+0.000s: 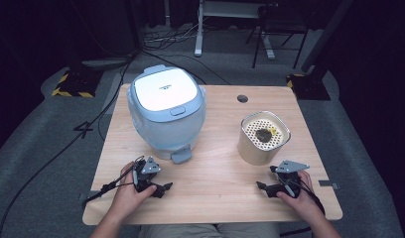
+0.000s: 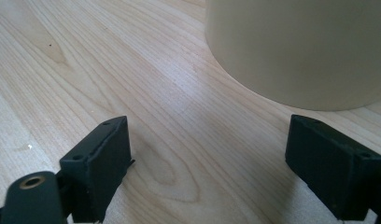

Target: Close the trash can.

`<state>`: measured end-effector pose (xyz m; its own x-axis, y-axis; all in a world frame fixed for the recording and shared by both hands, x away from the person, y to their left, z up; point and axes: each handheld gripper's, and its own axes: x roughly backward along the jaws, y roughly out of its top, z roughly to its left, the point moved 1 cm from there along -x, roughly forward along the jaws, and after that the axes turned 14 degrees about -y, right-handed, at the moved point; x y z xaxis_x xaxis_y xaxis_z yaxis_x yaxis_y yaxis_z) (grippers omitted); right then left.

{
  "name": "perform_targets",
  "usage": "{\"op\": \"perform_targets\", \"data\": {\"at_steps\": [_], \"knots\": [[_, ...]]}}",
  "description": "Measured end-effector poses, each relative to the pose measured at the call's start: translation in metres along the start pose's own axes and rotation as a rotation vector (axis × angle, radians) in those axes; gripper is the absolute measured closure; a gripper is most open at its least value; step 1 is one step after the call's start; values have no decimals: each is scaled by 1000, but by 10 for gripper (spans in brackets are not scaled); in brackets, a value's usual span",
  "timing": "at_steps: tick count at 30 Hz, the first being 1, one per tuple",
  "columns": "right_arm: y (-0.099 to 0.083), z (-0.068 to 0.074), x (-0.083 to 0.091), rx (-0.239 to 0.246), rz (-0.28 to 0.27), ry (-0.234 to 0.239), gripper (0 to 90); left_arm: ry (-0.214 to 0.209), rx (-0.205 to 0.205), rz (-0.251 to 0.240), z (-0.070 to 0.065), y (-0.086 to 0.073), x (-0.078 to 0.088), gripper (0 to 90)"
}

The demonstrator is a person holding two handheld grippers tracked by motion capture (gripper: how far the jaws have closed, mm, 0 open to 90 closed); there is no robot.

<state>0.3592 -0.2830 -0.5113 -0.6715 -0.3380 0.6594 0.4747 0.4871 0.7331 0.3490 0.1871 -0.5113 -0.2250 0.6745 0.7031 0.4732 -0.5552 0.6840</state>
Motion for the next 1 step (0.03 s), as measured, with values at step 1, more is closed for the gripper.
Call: {"op": "perform_targets", "data": {"at_steps": [1], "knots": [[0, 0, 0, -3, 0, 0, 144, -6, -4, -1, 0, 0, 0, 123]]}}
